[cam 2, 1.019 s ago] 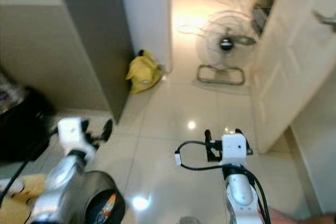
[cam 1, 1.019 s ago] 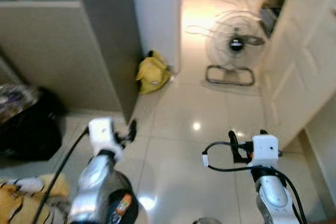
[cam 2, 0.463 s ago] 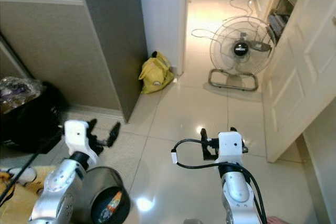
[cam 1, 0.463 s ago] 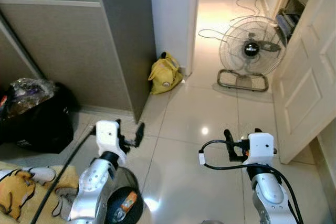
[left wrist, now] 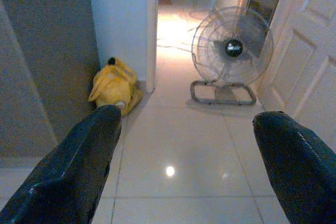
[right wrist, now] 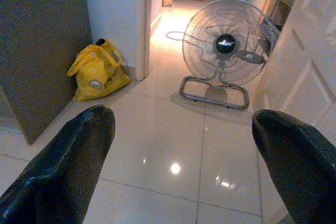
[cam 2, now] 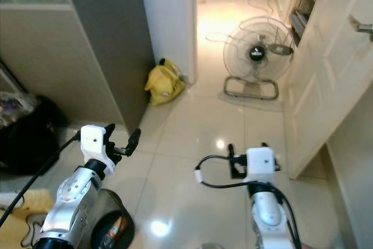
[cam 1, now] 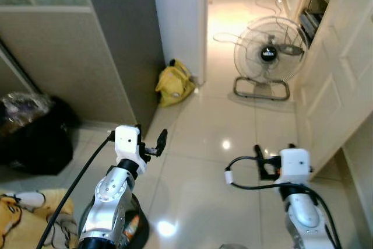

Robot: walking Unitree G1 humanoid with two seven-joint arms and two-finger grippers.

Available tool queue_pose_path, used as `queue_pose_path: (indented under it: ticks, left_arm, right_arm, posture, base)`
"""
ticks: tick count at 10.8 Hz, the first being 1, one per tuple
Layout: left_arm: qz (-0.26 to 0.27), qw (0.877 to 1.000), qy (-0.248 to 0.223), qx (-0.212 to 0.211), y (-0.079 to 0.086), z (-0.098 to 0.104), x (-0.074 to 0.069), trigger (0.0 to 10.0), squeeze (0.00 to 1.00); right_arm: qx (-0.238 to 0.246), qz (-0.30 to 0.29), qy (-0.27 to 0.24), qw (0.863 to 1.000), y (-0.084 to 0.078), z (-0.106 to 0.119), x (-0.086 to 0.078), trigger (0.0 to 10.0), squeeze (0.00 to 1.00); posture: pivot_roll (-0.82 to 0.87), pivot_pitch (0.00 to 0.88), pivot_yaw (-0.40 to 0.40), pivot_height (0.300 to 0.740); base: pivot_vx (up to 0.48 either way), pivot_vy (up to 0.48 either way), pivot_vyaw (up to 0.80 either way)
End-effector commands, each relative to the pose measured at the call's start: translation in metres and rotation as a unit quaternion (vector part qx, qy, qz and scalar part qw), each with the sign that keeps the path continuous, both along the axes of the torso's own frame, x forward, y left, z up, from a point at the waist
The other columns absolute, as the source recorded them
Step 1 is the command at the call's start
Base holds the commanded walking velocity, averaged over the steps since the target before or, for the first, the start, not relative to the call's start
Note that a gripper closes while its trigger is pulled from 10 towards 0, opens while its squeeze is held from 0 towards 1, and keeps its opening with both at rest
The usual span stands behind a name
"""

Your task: Clean up the room

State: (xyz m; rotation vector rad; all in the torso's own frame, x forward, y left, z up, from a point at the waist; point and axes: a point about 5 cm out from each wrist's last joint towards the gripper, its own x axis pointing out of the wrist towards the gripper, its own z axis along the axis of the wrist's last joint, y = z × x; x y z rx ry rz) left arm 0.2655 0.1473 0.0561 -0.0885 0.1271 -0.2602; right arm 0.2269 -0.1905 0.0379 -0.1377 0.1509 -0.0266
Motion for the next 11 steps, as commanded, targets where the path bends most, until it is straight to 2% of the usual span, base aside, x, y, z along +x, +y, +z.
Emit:
queue_pose_path:
  ticks: [1, 5, 8, 9, 10, 11]
  left_arm:
    - [0.016, 1.000, 0.005, 0.008, 0.008, -0.002, 0.001, 10.0, 0.00]
    - [0.002, 1.000, 0.000, 0.028, 0.006, -0.003, 0.003, 10.0, 0.00]
    - [0.009, 1.000, -0.002, 0.026, 0.009, -0.003, 0.006, 10.0, 0.00]
    - [0.006, 1.000, -0.005, 0.020, 0.006, -0.003, 0.006, 10.0, 0.00]
    - [0.020, 1.000, -0.024, -0.003, 0.006, 0.004, 0.006, 10.0, 0.00]
    - [0.055, 0.995, -0.046, -0.063, 0.009, 0.018, 0.008, 10.0, 0.00]
  right_arm:
    - [-0.003, 0.002, 0.010, 1.000, 0.001, -0.004, -0.002, 10.0, 0.40]
    - [-0.005, -0.001, 0.010, 1.000, 0.002, -0.004, -0.001, 10.0, 0.40]
    - [-0.017, -0.022, 0.020, 0.999, -0.004, -0.007, -0.001, 10.0, 0.37]
    - [-0.008, -0.025, 0.015, 1.000, -0.005, -0.007, -0.002, 10.0, 0.38]
    - [-0.003, -0.024, 0.011, 1.000, -0.003, -0.006, -0.001, 10.0, 0.38]
    - [0.012, -0.026, -0.006, 1.000, -0.002, -0.001, 0.000, 10.0, 0.38]
  posture:
    - [-0.26, 0.000, 0.085, 0.735]
    - [-0.26, 0.000, 0.092, 0.735]
    - [-0.27, 0.000, 0.090, 0.735]
    - [-0.27, 0.000, 0.092, 0.735]
    - [-0.27, 0.000, 0.092, 0.735]
    - [-0.27, 0.000, 0.089, 0.735]
  base:
    - [0.000, 0.000, 0.00]
    - [0.000, 0.000, 0.00]
    - [0.000, 0.000, 0.00]
    - [0.000, 0.000, 0.00]
    - [0.000, 0.000, 0.00]
    - [0.000, 0.000, 0.00]
